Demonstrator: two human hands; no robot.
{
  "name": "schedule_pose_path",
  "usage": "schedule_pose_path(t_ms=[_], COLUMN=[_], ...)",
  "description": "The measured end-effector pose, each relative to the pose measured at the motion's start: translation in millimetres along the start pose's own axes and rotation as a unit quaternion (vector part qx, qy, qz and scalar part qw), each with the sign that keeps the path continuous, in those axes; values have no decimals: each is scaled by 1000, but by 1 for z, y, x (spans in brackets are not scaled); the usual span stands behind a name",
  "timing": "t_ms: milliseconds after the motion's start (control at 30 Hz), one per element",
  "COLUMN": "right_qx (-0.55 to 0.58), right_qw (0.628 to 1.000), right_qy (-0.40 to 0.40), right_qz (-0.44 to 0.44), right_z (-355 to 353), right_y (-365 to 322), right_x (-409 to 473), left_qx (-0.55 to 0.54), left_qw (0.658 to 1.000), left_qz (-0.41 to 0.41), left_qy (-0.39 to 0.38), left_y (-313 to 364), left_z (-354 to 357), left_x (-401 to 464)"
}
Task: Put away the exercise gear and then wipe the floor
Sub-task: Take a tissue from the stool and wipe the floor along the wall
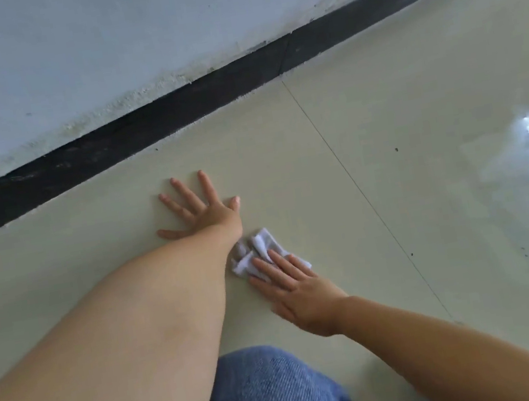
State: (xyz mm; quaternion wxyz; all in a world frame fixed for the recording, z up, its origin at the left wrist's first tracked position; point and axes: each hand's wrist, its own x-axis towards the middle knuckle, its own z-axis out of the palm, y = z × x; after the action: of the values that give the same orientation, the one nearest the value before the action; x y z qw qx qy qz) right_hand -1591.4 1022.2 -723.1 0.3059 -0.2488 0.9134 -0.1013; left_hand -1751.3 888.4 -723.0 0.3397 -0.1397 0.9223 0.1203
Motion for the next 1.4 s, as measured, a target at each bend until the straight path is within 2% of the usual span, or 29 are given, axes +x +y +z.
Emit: schedule_pose_path(t_ms=[67,100,200,300,400,467,500,533,600,667,767,833,900,967,1033,1133,1200,1267,1300,1333,1400], right_qx=[-56,-74,16,128,163,159,138,98,-2,-58,-145,-196,-218,-172,-126,-73,8,74,91,98,83], right_qw=[996,996,983,914,849,834,852,890,966,991,975,945,930,959,980,974,946,889,870,865,903], right_qy=[17,27,87,130,179,177,172,176,170,116,40,12,7,33,98,209,247,274,274,275,262], right_qz=[-62,-42,159,362,469,498,474,410,195,24,-167,-262,-295,-224,-121,39,210,359,400,407,329], right_z=[-4,-8,-33,-70,-95,-107,-113,-116,-112,-93,-81,-98,-123,-147,-160,-159,-153,-148,-147,-146,-137], right_y=[37,58,134,217,274,281,276,266,228,169,114,127,163,209,264,350,391,407,403,392,350], right_x=[-5,-8,-12,-25,-23,-6,5,18,48,72,92,109,122,125,109,61,23,4,4,8,22], left_qx=[-1,3,17,21,11,16,15,2,-71,-149,-204,-192,-162,-141,-132,-122,-112,-103,-100,-98,-95], left_qw=[1000,1000,1000,999,1000,999,999,999,991,971,941,940,950,959,963,960,962,962,962,962,963], left_qz=[-5,-6,-20,-27,-26,-28,-28,-26,-35,-64,-116,-120,-111,-107,-118,-124,-130,-134,-135,-137,-141], left_qy=[-9,-11,-16,-8,-4,0,11,33,105,175,243,254,244,221,205,218,214,214,216,217,210], left_y=[0,1,2,3,0,-1,-1,-1,5,19,48,59,64,71,79,82,80,80,80,82,83], left_z=[0,0,1,3,5,5,4,5,14,28,71,97,116,121,124,128,131,131,131,130,129], left_x=[2,3,8,9,9,6,3,0,-12,-33,-72,-90,-95,-93,-89,-86,-85,-85,-85,-86,-87])
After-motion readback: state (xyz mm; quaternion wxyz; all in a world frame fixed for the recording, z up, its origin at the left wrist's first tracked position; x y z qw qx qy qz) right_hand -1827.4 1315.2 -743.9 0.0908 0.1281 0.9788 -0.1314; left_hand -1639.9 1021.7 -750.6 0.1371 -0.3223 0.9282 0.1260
